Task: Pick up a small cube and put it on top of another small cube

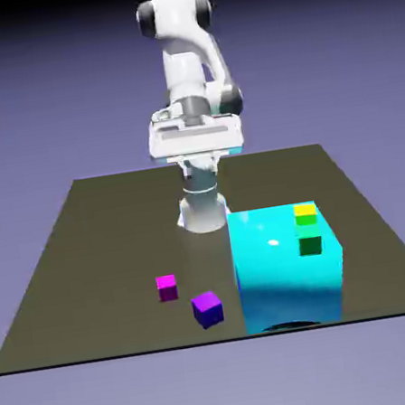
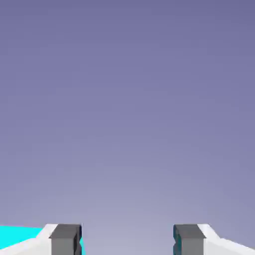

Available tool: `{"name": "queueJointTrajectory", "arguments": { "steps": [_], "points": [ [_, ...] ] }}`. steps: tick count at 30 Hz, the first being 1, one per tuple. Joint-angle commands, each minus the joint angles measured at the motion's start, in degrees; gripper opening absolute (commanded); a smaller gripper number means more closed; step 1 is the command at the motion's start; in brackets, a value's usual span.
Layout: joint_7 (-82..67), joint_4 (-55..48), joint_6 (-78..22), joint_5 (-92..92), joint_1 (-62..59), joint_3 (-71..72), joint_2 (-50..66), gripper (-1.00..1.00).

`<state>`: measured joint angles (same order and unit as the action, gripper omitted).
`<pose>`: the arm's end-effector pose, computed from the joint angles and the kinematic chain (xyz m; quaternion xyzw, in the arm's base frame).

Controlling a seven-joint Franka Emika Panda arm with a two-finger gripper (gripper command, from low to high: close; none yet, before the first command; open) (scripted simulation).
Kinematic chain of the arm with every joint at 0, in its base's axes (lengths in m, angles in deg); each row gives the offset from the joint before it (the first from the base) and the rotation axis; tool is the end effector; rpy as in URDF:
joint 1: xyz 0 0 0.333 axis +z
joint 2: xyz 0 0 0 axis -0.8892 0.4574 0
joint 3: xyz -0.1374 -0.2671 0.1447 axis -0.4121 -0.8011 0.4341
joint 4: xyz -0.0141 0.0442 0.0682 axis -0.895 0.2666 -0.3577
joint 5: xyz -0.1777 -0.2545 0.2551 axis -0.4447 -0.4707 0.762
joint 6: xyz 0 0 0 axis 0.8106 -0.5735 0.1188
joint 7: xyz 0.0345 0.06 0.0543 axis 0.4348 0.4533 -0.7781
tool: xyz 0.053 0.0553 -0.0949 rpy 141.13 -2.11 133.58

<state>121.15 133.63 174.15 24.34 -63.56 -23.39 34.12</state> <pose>0.4035 -0.0073 0.4392 -0.8539 0.3757 -0.3310 0.1419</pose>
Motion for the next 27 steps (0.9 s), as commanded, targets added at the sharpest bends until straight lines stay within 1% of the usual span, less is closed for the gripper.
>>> {"name": "queueJointTrajectory", "arguments": {
  "steps": [1,17,19,26,27],
  "points": [
    [2.45,-0.32,-1.1,1.15,-1.21,0.0,2.08,0.0],
    [41.53,-5.39,-18.68,19.45,-20.62,0.02,35.29,0.0],
    [41.62,-5.4,-18.72,19.49,-20.66,0.02,35.36,0.0],
    [35.05,-7.75,-7.39,27.52,-24.53,6.68,49.01,0.0],
    [35.05,-7.75,-7.39,27.52,-24.53,6.68,49.02,-1.0]
  ]
}}
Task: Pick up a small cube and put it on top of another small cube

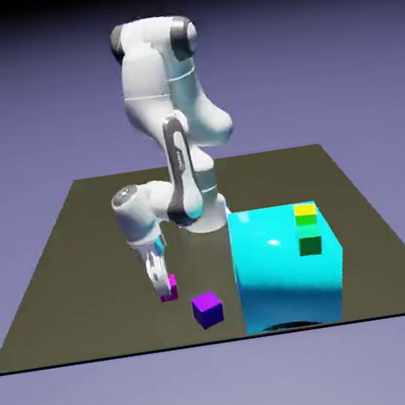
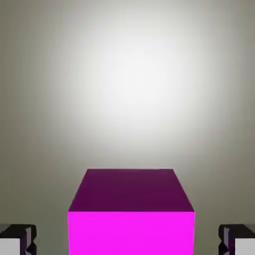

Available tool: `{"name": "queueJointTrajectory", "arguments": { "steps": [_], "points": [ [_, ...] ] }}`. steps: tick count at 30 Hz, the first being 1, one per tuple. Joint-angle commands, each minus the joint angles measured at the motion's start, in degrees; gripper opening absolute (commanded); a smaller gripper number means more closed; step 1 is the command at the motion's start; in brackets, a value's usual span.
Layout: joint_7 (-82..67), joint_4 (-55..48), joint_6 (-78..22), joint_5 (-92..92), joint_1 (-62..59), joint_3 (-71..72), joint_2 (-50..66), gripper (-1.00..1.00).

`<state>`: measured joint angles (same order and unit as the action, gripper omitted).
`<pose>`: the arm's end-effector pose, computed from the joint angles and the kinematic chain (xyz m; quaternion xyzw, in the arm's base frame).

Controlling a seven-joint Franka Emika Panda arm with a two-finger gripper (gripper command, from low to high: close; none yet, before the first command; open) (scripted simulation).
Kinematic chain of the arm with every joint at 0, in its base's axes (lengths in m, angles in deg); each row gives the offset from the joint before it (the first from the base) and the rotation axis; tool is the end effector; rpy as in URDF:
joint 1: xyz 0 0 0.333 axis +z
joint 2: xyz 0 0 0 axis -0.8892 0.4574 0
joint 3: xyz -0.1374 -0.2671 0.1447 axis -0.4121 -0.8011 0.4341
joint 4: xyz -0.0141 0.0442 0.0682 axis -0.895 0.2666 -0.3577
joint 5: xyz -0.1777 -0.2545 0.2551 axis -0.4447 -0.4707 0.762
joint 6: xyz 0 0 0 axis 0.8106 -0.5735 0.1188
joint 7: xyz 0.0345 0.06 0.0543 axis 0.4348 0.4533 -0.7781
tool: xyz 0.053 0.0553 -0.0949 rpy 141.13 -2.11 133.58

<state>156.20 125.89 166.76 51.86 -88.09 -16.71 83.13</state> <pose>0.3644 -0.1444 0.1126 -0.4386 0.8942 0.0847 0.0288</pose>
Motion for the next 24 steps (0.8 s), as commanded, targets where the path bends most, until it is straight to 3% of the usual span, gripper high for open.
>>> {"name": "queueJointTrajectory", "arguments": {
  "steps": [1,8,20,24],
  "points": [
    [0.0,0.0,0.0,0.0,0.0,0.0,0.0,-1.0],
    [6.57,2.35,-11.33,-8.03,3.87,-6.66,-13.65,-1.0],
    [10.06,-15.83,-26.18,-22.37,-3.64,16.17,-9.33,-1.0],
    [11.19,-15.67,-21.94,-24.25,-2.48,15.35,-5.12,-1.0]
  ]
}}
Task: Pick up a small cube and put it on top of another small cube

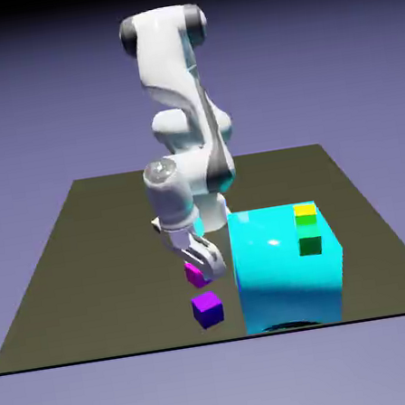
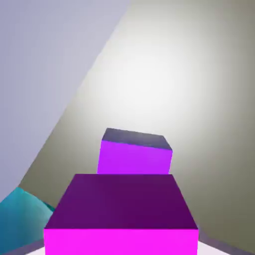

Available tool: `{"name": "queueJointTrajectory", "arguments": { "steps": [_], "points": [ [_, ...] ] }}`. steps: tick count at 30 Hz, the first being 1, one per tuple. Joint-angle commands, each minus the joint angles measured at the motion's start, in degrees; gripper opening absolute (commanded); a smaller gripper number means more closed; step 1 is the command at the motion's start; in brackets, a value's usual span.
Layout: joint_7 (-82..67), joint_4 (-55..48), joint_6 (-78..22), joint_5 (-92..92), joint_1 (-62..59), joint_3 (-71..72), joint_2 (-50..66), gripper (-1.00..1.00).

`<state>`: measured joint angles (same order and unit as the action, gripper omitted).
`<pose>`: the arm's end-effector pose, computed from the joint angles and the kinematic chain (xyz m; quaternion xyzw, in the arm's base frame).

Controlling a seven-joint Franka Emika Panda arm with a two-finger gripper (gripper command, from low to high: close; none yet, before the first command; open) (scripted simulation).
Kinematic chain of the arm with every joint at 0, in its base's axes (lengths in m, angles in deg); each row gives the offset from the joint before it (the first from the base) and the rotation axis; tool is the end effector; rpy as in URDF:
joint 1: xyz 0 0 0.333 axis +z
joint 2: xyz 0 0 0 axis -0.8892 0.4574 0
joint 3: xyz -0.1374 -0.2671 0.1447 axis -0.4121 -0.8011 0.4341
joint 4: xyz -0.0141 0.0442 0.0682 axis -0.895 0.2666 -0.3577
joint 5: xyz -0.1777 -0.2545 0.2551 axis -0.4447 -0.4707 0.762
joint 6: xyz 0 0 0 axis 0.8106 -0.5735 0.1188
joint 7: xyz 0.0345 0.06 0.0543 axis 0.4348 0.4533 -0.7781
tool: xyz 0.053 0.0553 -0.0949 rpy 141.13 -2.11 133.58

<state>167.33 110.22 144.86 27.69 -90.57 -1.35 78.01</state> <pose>0.4939 -0.0436 0.2101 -0.6296 0.7718 0.0888 0.0095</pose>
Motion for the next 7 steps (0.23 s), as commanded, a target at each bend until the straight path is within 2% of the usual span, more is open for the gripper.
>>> {"name": "queueJointTrajectory", "arguments": {
  "steps": [1,3,4,7],
  "points": [
    [0.6,0.22,2.19,-0.91,0.64,-0.59,2.08,-1.0],
    [1.44,0.55,5.67,-2.21,1.63,-1.49,5.32,-1.0],
    [1.44,0.55,5.67,-2.21,1.63,-1.49,5.32,1.0],
    [0.36,0.12,1.21,-0.55,0.36,-0.33,1.17,1.0]
  ]
}}
